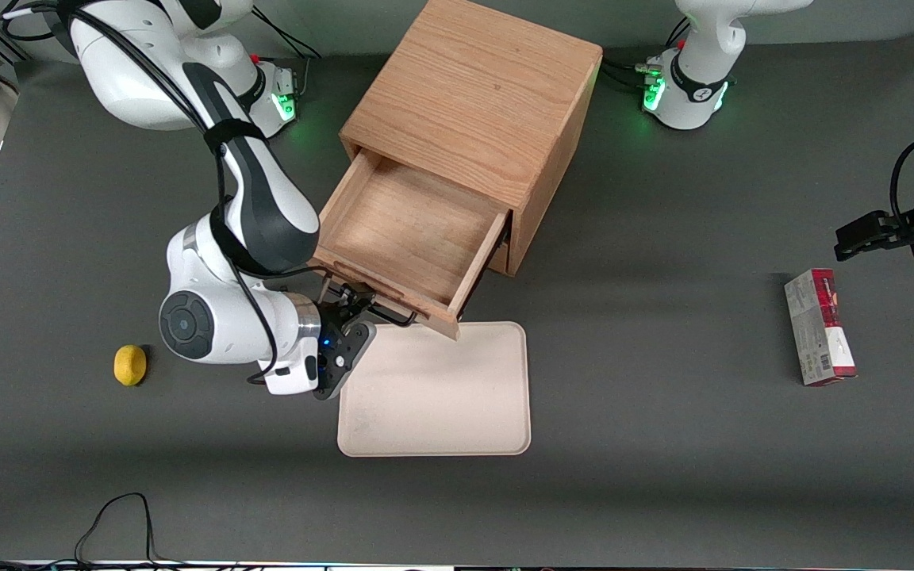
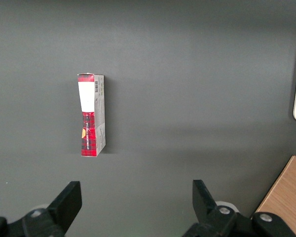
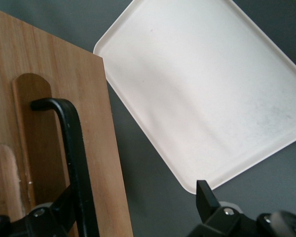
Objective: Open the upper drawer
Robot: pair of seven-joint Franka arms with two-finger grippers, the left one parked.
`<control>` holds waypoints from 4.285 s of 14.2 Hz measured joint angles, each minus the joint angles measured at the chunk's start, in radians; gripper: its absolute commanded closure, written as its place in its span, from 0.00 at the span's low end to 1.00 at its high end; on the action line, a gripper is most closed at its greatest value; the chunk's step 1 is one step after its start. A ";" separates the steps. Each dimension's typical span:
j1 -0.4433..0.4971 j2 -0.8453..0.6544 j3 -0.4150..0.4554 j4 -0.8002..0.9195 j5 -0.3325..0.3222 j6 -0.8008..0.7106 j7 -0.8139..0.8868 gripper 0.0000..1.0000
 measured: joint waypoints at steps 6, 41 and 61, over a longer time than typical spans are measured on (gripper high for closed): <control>-0.023 0.003 0.000 0.001 0.000 -0.001 -0.013 0.00; -0.086 0.054 0.000 0.077 0.118 -0.018 -0.011 0.00; -0.236 -0.196 -0.117 0.062 -0.023 -0.354 0.088 0.00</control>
